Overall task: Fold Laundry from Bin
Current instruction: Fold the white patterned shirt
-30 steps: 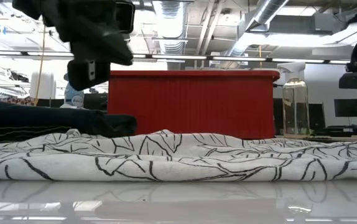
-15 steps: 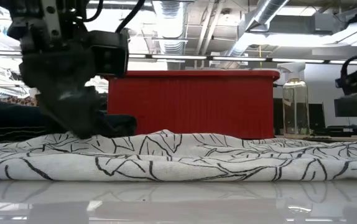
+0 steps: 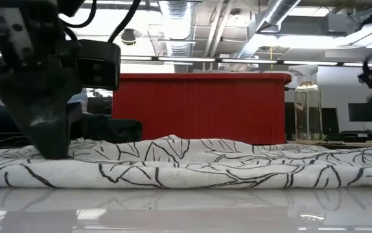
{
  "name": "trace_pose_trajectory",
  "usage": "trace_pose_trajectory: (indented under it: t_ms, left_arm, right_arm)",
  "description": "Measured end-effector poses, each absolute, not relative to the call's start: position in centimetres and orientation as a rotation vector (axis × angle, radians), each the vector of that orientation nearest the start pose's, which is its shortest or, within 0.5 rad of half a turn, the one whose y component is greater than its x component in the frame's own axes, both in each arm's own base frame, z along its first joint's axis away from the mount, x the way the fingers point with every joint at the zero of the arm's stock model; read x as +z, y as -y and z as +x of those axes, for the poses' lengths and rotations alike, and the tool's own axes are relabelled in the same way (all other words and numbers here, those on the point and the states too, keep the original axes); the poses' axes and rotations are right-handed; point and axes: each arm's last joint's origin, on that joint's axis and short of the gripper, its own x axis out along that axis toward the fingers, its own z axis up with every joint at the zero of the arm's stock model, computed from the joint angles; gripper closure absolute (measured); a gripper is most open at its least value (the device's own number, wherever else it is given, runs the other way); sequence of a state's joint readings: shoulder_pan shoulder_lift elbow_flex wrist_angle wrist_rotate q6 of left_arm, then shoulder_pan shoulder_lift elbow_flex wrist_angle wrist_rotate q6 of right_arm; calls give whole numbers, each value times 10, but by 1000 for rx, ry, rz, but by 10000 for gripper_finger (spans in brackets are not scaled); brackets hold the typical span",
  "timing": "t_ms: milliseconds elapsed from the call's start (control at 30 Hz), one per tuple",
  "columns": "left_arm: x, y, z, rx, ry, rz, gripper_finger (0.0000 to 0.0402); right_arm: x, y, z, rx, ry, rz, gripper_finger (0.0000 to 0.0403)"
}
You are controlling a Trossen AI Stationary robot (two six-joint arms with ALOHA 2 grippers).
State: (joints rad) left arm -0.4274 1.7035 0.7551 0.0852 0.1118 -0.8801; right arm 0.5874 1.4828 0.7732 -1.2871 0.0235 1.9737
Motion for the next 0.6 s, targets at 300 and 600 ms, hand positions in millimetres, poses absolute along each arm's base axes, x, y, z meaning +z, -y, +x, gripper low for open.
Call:
trace_pose_trajectory:
  t_ms: [300, 600]
  left_arm:
    - [128, 130, 281, -74, -1000, -661, 384]
    - [128, 130, 281, -73, -1000, -661, 384]
  right_arm:
    - [165, -135, 164, -1112, -1227, 921, 274]
    - [145, -147, 165, -1149, -1329, 869, 304]
